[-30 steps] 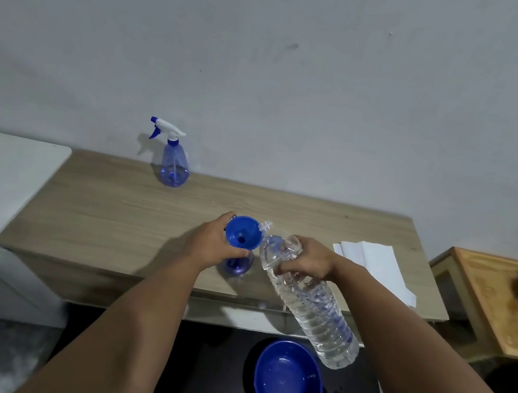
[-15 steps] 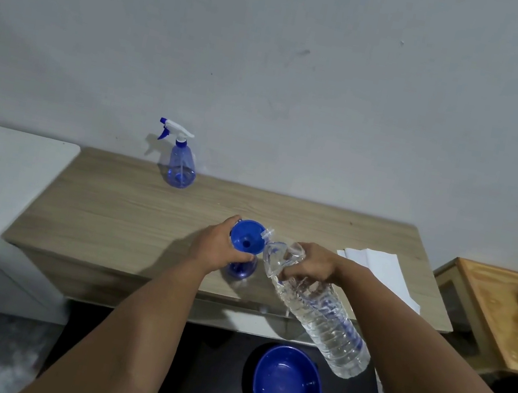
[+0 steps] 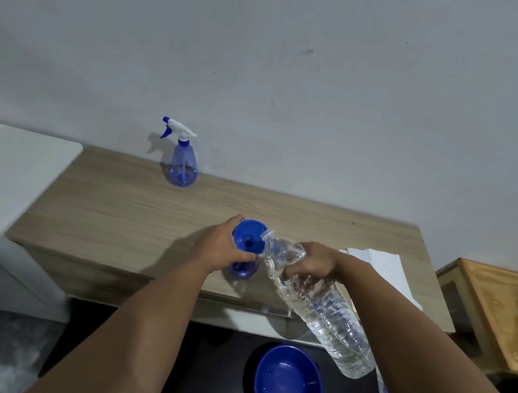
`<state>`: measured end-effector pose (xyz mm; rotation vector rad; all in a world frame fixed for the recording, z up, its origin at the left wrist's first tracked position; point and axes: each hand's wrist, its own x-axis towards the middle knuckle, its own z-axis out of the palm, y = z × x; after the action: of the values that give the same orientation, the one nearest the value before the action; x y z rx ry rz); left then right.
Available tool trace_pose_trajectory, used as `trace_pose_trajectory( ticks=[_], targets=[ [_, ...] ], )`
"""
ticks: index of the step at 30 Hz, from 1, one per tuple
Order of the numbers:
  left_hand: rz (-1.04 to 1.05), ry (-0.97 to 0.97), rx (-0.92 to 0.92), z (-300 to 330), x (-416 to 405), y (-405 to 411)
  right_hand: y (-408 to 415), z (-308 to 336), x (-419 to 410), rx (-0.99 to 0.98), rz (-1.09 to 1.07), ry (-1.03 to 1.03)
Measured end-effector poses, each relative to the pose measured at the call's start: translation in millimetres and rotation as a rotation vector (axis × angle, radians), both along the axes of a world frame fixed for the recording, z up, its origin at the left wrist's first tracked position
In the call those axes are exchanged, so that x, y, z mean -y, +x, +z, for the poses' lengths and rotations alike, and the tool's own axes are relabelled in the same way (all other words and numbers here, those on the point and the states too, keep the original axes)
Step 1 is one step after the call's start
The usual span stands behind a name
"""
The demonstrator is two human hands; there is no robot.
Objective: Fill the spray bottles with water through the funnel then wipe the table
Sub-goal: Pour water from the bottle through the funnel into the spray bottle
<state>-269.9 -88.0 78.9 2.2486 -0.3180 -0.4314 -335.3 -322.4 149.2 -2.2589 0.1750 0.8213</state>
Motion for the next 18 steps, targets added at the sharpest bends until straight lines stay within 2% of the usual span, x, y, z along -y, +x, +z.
trace_pose_trajectory(
  ticks=[18],
  targets=[
    [-0.008,0.015,-0.02,1.9,0.7,2.1,3.7,4.4,-1.7,-0.087,-0.058,0.011]
  ],
)
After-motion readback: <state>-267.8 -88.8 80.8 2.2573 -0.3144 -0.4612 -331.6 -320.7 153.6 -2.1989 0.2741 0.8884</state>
